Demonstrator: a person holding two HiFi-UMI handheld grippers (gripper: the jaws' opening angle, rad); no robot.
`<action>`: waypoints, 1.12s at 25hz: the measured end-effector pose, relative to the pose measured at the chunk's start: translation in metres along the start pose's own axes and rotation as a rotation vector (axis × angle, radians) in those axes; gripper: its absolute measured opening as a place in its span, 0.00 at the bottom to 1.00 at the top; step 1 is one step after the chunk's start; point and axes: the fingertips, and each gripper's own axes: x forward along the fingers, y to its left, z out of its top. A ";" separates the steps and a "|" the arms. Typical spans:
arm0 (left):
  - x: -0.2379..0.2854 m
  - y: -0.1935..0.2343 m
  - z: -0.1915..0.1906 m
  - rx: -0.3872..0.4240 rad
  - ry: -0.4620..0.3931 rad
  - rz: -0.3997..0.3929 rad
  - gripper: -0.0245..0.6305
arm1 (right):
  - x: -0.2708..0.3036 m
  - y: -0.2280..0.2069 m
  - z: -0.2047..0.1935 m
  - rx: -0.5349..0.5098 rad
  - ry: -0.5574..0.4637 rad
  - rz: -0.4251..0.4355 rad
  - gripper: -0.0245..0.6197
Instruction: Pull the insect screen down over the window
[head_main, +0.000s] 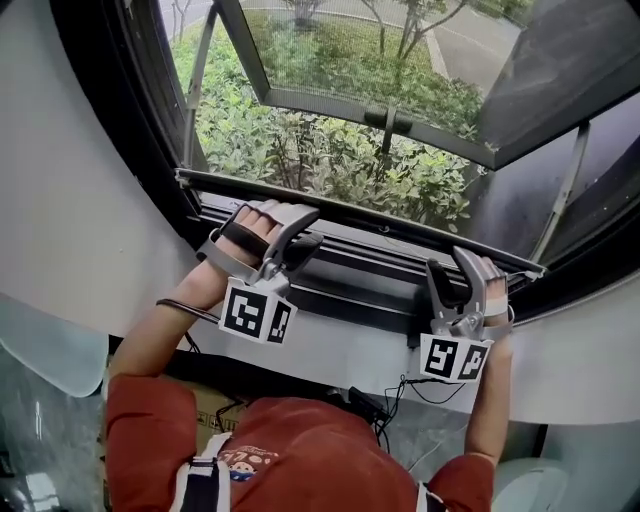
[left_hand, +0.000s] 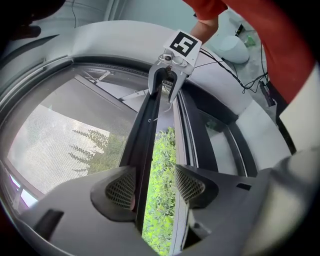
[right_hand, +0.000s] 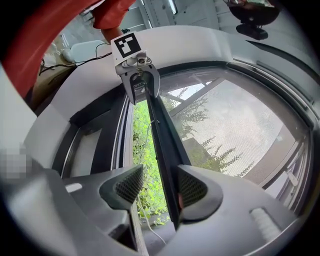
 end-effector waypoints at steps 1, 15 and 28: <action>0.000 -0.001 0.000 -0.003 0.000 -0.001 0.39 | 0.000 0.001 0.000 0.006 -0.001 0.005 0.38; 0.006 -0.044 -0.008 -0.053 0.007 -0.113 0.39 | -0.001 0.045 -0.013 0.069 0.018 0.125 0.39; 0.005 -0.071 -0.012 -0.029 0.026 -0.173 0.39 | -0.004 0.070 -0.018 0.095 0.023 0.156 0.39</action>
